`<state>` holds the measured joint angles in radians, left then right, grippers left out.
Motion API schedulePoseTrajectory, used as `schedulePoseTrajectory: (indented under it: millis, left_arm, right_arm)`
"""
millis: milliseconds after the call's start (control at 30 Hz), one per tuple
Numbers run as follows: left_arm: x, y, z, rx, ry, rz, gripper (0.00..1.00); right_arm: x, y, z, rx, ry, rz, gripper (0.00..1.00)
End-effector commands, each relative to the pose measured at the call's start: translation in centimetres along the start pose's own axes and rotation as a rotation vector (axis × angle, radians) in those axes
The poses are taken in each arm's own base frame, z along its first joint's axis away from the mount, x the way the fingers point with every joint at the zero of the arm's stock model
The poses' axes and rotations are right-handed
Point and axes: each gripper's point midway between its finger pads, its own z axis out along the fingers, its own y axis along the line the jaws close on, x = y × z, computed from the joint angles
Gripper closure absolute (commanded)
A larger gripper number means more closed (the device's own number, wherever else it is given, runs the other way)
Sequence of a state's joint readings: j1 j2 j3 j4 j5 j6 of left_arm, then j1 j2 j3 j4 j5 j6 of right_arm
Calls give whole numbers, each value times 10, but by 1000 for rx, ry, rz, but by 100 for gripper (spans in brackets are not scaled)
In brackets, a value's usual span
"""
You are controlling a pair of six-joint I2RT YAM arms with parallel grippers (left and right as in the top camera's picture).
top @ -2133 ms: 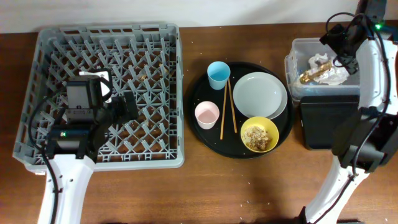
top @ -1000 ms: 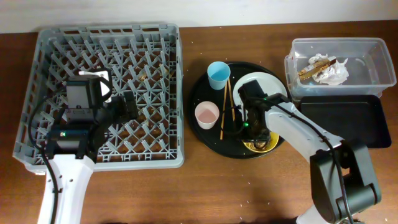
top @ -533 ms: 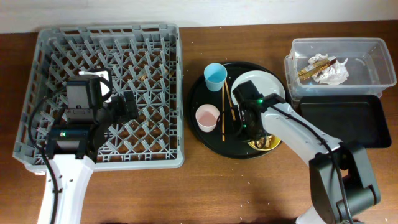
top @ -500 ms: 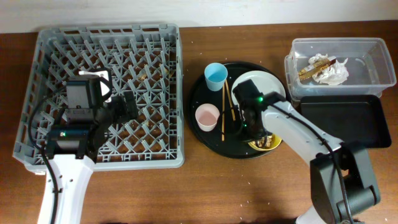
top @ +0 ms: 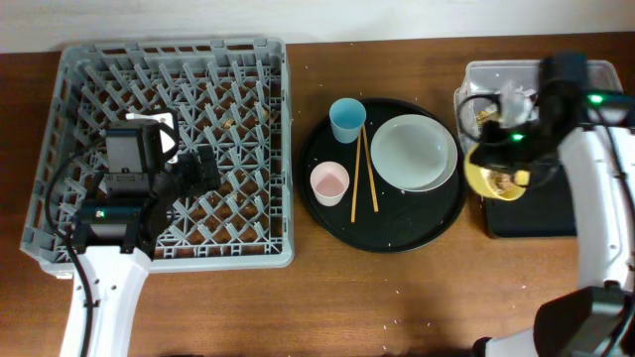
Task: Sort waste into correct bins and load items into the dishwasher rack
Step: 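Lift the yellow bowl and tip its scraps onto the black tray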
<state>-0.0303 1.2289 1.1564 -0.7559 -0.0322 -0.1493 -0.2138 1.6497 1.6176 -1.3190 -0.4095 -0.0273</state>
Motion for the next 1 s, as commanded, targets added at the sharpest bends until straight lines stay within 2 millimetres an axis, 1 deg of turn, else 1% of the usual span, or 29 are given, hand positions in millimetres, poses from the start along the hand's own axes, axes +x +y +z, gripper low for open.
schedulePoseTrajectory:
  millis: [0,100,167,200,333,400,500,633,667,800,867,933,967]
  left_arm:
    - [-6,0,-3,8,-14,11,1]
    - [-6,0,-3,8,-14,11,1]
    - [-6,0,-3,8,-14,11,1]
    - [-6,0,-3,8,-14,11,1]
    - [-6,0,-3,8,-14,11,1]
    - [-6,0,-3,8,-14,10,1]
    - [-6,0,-3,8,-13,10,1]
    - [-5,0,-3,7,-11,10,1]
    - [-5,0,-3,7,-10,11,1]
    - [-5,0,-3,7,-11,10,1]
    - [-5,0,-3,7,-10,10,1]
    - [-5,0,-3,7,-10,10,1]
    - [-5,0,-3,7,-10,10,1]
  right_arm:
    - [-16,-27,-8,-186,-72,58,96]
    - [-36,-57,-7,-348,-150,154,96]
    - [-43,-68,-4,-434,-176,177,96]
    - [-47,-80,2,-515,-192,202,96]
    - [-54,-99,15,-695,-214,305,96]
    - [-58,-107,15,-819,-233,397,96]
    - [-55,-116,7,-881,-238,491,96]
    - [-47,-137,-6,-891,-249,606,96]
    - [-44,-146,-11,-889,-264,633,96]
    - [-40,-165,-20,-888,-286,713,96]
    - [-41,-168,-25,-910,-299,742,96]
    - [-45,-167,-32,-954,-328,742,96]
    - [-45,-167,-33,-957,-329,743,96]
